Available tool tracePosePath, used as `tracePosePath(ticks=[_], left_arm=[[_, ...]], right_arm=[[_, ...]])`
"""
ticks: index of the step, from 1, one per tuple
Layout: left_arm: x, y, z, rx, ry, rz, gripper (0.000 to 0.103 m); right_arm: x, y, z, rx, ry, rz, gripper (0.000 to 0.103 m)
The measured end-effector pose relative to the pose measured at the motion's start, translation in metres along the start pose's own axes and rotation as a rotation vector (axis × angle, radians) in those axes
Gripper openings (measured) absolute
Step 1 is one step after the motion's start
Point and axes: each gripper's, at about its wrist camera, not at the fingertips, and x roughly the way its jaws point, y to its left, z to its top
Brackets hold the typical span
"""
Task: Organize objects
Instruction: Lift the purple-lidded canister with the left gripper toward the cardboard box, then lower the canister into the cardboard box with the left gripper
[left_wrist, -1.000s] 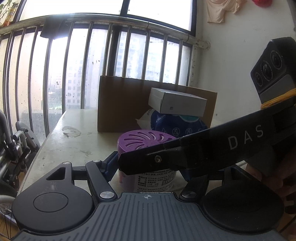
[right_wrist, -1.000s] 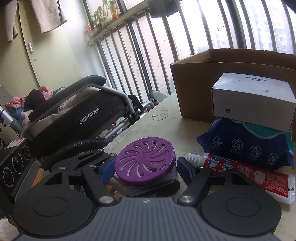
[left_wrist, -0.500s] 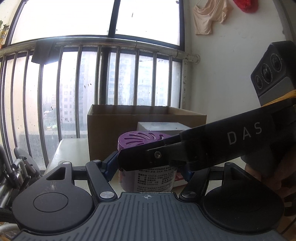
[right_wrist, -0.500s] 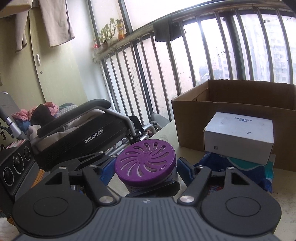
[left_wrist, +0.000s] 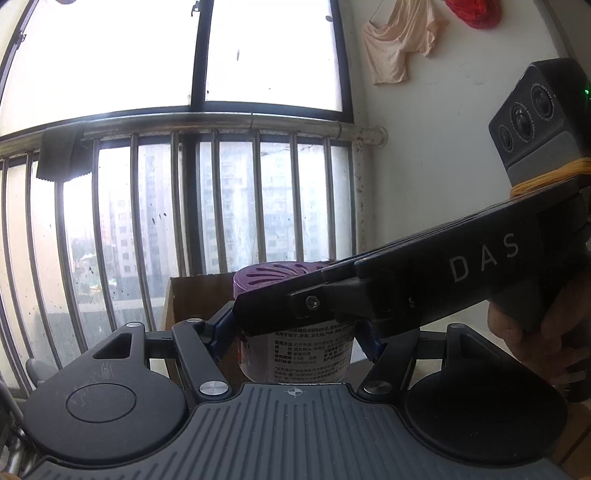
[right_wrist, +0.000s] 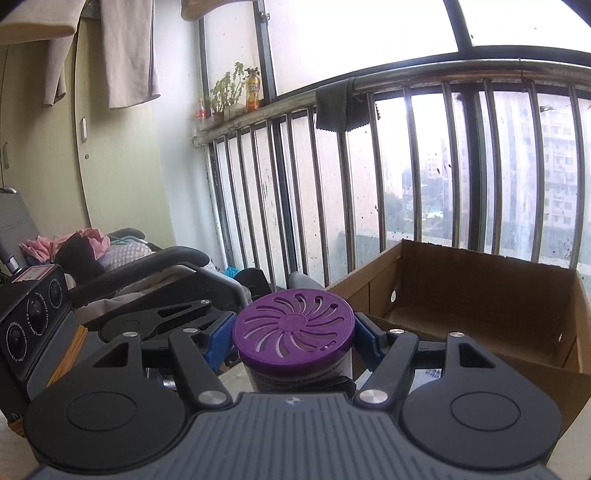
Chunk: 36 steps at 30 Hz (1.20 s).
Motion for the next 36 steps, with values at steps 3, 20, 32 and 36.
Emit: tracePosePath(ticks=[3,20,32,36], left_arm=[[0.019,0.012,0.014,-0.002,0.004,-0.009,0.065],[0.159,0.078,0.043,-0.012,0.310,-0.037,0.065],[0.232,0.108,0.033,0.077,0.596,-0.073,0.065],[0.247,0.117,0.032,0.109,0.691,-0.084,0.065]], right_arm=[[0.010,-0.012,0.023,-0.034,0.016,-0.004,0.071],[0.121,-0.119,0.080,0.170,0.259,-0.033,0.071],[0.196,-0.175,0.072,0.325,0.429,-0.005,0.071],[0.218,-0.192,0.069,0.406,0.484,0.024,0.071]])
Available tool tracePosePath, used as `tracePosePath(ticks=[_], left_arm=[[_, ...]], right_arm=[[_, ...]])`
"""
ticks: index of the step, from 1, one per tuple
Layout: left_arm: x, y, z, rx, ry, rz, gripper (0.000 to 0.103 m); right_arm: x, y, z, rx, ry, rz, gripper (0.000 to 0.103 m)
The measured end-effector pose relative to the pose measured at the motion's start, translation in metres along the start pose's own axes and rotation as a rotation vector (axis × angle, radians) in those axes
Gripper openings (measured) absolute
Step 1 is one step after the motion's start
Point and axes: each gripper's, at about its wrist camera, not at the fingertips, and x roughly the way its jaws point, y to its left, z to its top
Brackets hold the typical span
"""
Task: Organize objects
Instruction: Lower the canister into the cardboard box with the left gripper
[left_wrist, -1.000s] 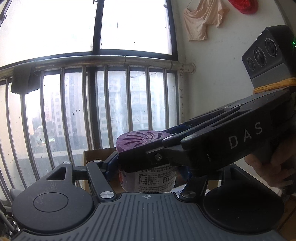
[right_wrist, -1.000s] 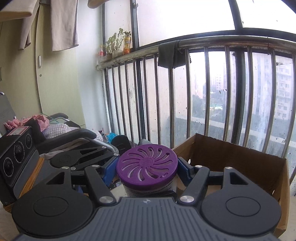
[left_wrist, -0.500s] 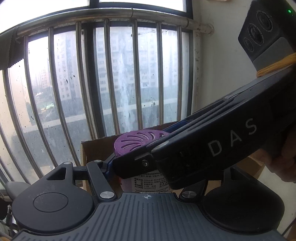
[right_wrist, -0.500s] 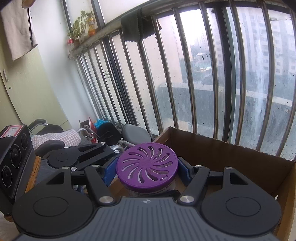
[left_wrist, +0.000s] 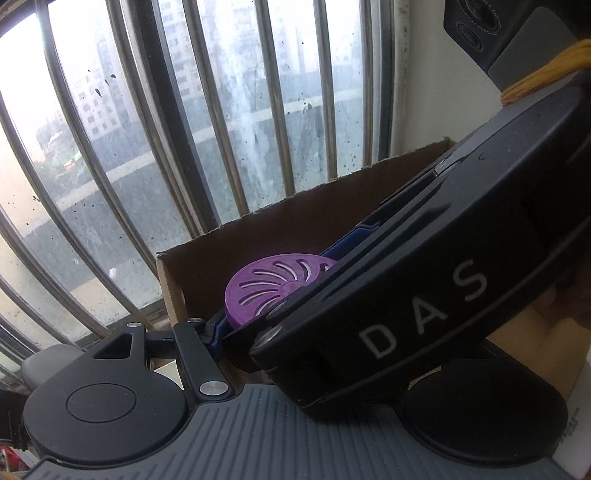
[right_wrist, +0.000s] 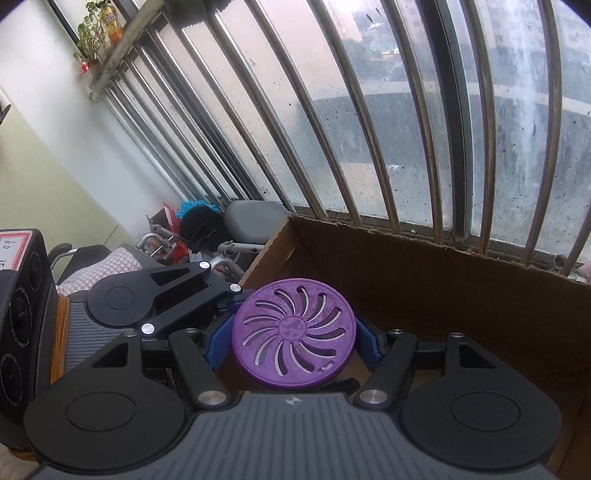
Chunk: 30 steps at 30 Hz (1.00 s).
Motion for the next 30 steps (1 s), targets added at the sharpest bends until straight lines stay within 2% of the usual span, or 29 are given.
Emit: tracePosePath(ticks=[7,9,11,14,17,24,26,30], left_arm=[[0.014,-0.004,0.008,0.042,0.088,0.026,0.065],[0.018,-0.014,0.003,0.090,0.112,0.029,0.067],[0.021,-0.025,-0.001,0.155,0.138,0.062,0.069],[0.022,-0.035,-0.004,0.194,0.180,0.130,0.071],[0.022,-0.041,-0.009,0.253,0.212,0.148,0.072],[0.010,-0.041,-0.009,0.212,0.215,0.133,0.076],[0.007,-0.040,-0.010,0.198,0.210,0.132,0.070],[-0.001,-0.042,-0.013,0.198,0.215,0.143,0.067]], right_arm=[[0.015,-0.023,0.003,0.092,0.028,0.050,0.071],[0.019,-0.026,0.002,0.098,0.045,0.037,0.071],[0.024,-0.031,0.000,0.105,0.058,0.021,0.071],[0.031,-0.037,-0.001,0.143,0.065,0.038,0.071],[0.038,-0.038,-0.001,0.156,0.071,0.013,0.071],[0.052,-0.035,-0.004,0.143,0.115,-0.043,0.072],[0.053,-0.033,-0.005,0.126,0.118,-0.043,0.072],[0.055,-0.030,-0.008,0.114,0.121,-0.051,0.074]])
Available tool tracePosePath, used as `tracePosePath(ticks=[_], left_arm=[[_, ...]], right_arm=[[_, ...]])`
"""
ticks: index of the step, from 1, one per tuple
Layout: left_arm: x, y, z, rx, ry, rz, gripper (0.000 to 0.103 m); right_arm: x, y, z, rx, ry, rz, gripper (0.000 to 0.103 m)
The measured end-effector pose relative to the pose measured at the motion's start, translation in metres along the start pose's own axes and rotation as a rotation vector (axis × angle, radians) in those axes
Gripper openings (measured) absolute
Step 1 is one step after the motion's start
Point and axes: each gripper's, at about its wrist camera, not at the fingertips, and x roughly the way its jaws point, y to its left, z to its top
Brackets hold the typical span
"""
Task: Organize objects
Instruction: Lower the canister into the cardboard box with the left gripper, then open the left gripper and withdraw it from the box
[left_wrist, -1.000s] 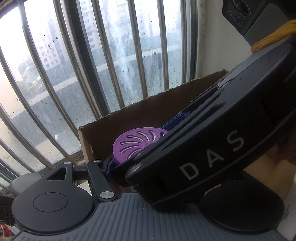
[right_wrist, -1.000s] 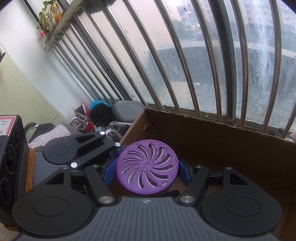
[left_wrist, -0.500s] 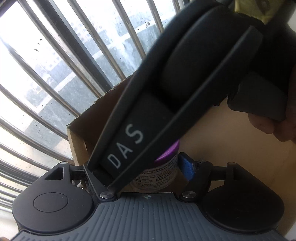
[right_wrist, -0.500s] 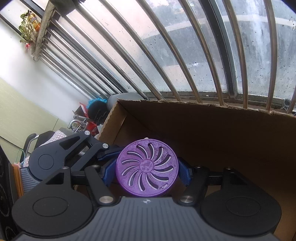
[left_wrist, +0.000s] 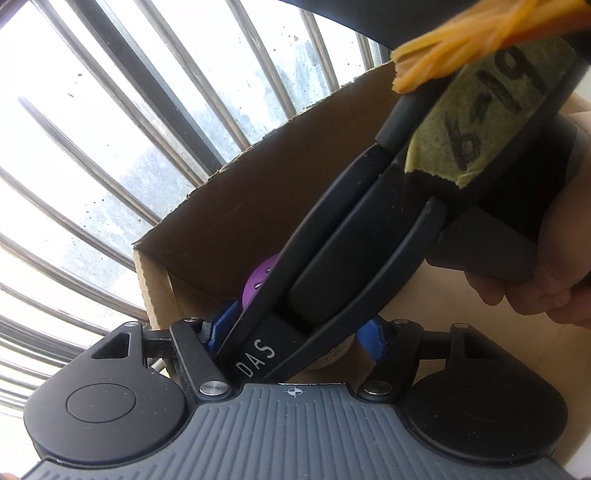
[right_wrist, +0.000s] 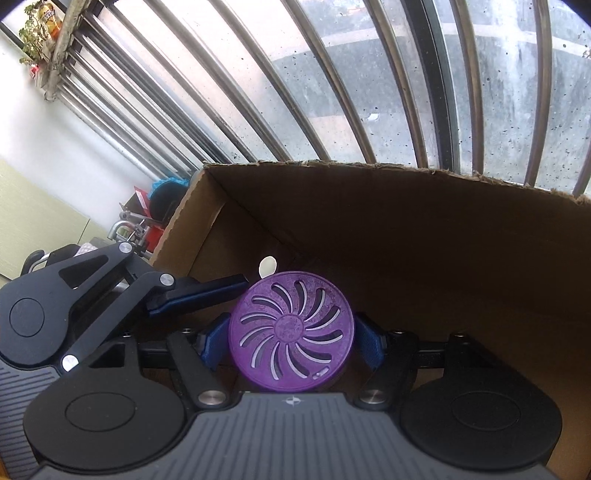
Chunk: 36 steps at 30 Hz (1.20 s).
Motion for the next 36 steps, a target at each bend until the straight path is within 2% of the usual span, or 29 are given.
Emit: tracePosePath(ticks=[4,9,12,13,15,16,18,20,23,28,33,36], left_arm=[[-0.007,-0.004,-0.003,0.023,0.015,0.039,0.063],[-0.018,-0.007,-0.007,0.005,0.005,0.026,0.064],[-0.022,-0.013,-0.009,0.041,0.000,0.043,0.054],[-0.023,-0.014,-0.008,0.032,-0.008,0.040,0.046],[-0.026,-0.011,-0.005,0.012,-0.018,0.032,0.044],[-0.027,-0.010,-0.003,0.015,-0.016,0.041,0.040],[-0.029,-0.010,-0.001,0.016,-0.011,0.065,0.033],[-0.031,-0.011,0.000,0.020,-0.006,0.100,0.028],[-0.035,-0.011,0.000,0.007,-0.011,0.125,0.029],[-0.045,-0.010,0.001,-0.021,-0.015,0.136,0.031],[-0.059,-0.011,-0.002,-0.043,0.001,0.154,0.033],[-0.070,-0.010,-0.004,-0.051,0.004,0.146,0.034]], right_arm=[[-0.004,-0.002,-0.004,0.018,-0.009,0.011,0.075],[-0.022,-0.016,-0.005,0.093,-0.062,0.037,0.093],[-0.037,-0.023,-0.007,0.122,-0.097,0.052,0.094],[-0.042,-0.025,-0.009,0.129,-0.114,0.049,0.094],[-0.052,-0.030,-0.014,0.158,-0.145,0.022,0.094],[-0.055,-0.034,-0.019,0.174,-0.156,0.005,0.094],[-0.058,-0.039,-0.028,0.178,-0.155,0.001,0.086],[-0.056,-0.043,-0.035,0.168,-0.127,-0.002,0.083],[-0.056,-0.050,-0.039,0.186,-0.098,0.023,0.076],[-0.061,-0.051,-0.041,0.163,-0.120,0.037,0.076],[-0.058,-0.068,-0.049,0.264,-0.097,0.173,0.076],[-0.059,-0.070,-0.051,0.261,-0.089,0.204,0.076]])
